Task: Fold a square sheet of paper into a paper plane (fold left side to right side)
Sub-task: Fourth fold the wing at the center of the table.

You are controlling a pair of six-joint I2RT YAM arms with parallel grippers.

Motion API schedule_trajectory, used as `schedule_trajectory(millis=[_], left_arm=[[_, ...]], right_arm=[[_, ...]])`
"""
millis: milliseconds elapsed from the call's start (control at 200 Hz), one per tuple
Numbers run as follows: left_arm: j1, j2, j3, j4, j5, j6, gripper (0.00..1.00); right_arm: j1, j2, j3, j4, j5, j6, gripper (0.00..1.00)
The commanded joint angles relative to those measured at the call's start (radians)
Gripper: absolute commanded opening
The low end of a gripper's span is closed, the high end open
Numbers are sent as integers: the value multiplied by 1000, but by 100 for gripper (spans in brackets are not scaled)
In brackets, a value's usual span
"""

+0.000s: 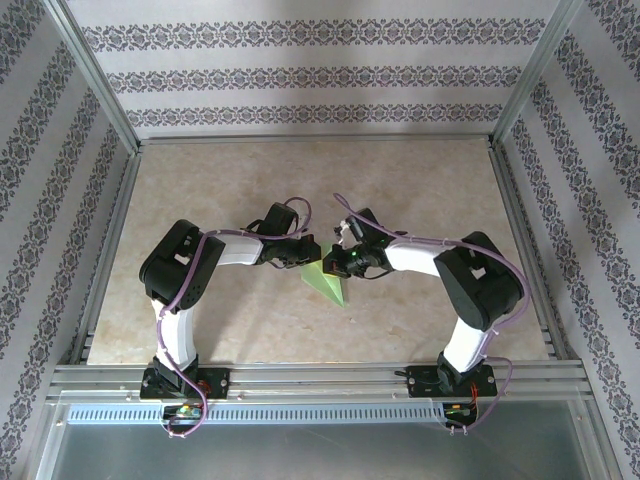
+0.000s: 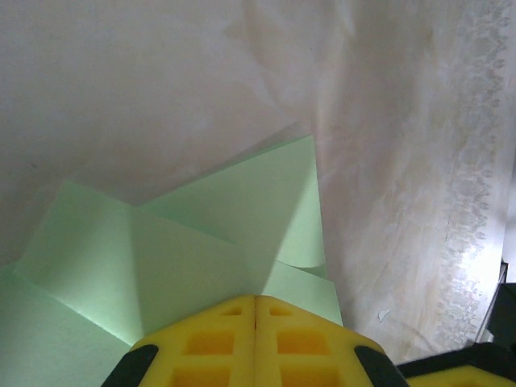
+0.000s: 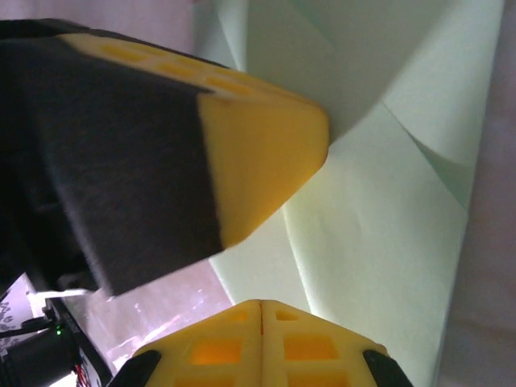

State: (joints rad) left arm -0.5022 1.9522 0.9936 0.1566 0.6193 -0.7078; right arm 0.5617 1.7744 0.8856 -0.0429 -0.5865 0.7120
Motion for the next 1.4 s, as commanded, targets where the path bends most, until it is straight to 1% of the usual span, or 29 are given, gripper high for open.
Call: schedule_trajectory(millis=[0,190,515,814,1084,1394], left_arm=[[4,36,2,-47,-39,0,2],[4,36,7,-67,-50,2,2],[5,44,27,-108,-72,30,2],[11,57,38,-131,-86,39,2],[17,57,37,-133,-89,42,2],[21,56,38,-145,-97,48,2]], right_arm=[[21,37,41,17,21,14,0],[24,53,22,2,54,9,0],[25,56,-47,-50,48,-6,0],[30,-38,-182,-70,18,3,0],[37,-123,-296,-82,27,19,0],[46,-173,-361,-115,33,17,0]])
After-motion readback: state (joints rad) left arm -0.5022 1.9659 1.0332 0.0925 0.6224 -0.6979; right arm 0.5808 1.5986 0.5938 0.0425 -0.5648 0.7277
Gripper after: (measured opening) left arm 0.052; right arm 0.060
